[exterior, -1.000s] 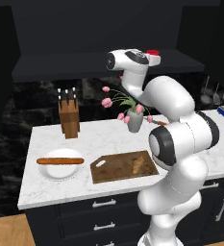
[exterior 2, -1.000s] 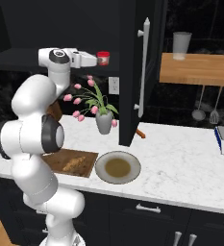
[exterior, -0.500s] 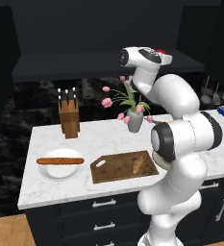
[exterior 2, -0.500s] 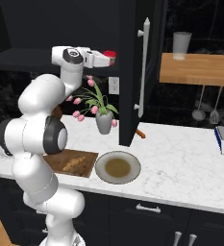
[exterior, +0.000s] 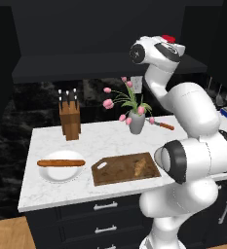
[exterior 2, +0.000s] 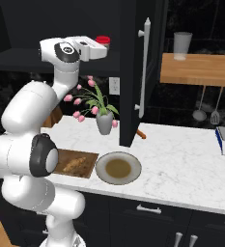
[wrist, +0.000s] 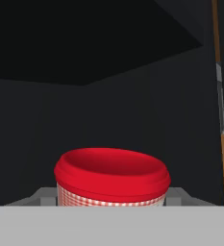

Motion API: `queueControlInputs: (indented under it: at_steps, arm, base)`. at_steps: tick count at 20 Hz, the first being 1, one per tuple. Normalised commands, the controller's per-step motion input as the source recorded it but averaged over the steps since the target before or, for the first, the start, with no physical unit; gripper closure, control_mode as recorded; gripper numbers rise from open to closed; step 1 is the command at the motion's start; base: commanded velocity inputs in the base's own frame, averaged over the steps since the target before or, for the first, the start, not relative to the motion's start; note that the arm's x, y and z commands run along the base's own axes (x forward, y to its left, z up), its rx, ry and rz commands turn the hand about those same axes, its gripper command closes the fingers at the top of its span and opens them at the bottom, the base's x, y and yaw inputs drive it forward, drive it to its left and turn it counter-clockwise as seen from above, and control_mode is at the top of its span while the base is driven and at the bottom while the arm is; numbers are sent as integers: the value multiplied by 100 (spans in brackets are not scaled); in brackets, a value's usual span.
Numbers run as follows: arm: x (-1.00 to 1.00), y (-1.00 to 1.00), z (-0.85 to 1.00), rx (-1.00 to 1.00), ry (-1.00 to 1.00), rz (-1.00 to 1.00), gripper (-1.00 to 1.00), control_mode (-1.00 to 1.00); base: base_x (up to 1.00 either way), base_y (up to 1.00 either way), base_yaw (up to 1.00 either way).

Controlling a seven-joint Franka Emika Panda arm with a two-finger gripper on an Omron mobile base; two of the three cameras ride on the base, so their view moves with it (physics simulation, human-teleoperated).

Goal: From the different types of pastries on the counter, select a croissant and place it on the cutting board. Then retrieve a jar of jam from the cabinet and place it alongside the croissant on the cutting board.

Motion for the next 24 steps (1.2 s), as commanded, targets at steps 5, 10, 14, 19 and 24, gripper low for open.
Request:
queueControlInputs:
  at_steps: [5, 10, 14, 19, 24]
  arm:
    - [-100, 86, -31, -13, 7, 37, 100, -100]
    - [-100, 27, -11, -11, 19, 41, 100, -100]
    - [-98, 1, 30, -7, 12, 44, 100, -100]
    - [-100, 7, 40, -7, 3, 47, 100, -100]
    - [-72, 13, -77, -4, 39, 9, 100, -100]
  base:
    - [0, 0, 0]
    - [0, 0, 0]
    - [0, 0, 0]
    - [0, 0, 0]
    - [0, 0, 0]
